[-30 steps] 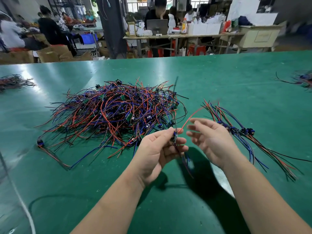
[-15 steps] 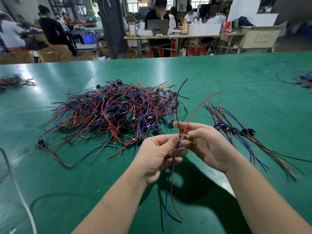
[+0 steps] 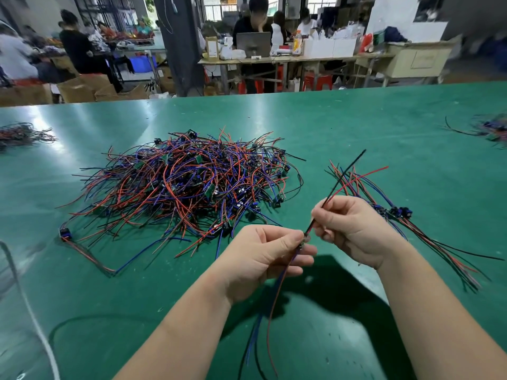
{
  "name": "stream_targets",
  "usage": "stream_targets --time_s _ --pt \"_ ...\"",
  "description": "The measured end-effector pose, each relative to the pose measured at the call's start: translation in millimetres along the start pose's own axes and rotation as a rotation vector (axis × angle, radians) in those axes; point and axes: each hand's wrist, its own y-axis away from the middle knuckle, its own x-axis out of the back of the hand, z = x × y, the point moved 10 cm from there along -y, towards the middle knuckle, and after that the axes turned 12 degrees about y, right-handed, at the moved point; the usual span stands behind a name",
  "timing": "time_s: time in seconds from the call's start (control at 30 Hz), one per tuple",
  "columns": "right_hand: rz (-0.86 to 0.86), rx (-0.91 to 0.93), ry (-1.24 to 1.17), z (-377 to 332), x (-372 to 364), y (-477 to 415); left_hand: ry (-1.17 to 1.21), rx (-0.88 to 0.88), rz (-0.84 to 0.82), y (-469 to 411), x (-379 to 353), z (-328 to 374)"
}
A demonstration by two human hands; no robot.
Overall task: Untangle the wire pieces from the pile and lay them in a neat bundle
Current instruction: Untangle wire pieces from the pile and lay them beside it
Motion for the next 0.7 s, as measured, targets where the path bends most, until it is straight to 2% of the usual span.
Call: stream_targets --time_s 0.17,0.27,0.43,0.57,0.7 --pt "0.398 -0.012 -0.219 3 54 -2 -0.093 0.015 0.024 0 0 -7" --pt "0.523 0.015 -0.310 5 74 3 -0.125 0.053 -0.023 2 -5 -14" --pt "0.538 -0.055 -0.369 17 74 1 -0.098 0.028 0.035 0 2 -11" --pt "0.440 -0.197 -0.532 32 60 -4 -0.091 -0.054 0.074 -4 10 2" --pt "0.309 -0.201 -0.241 30 37 -7 0.290 -0.092 -0.007 -7 6 9"
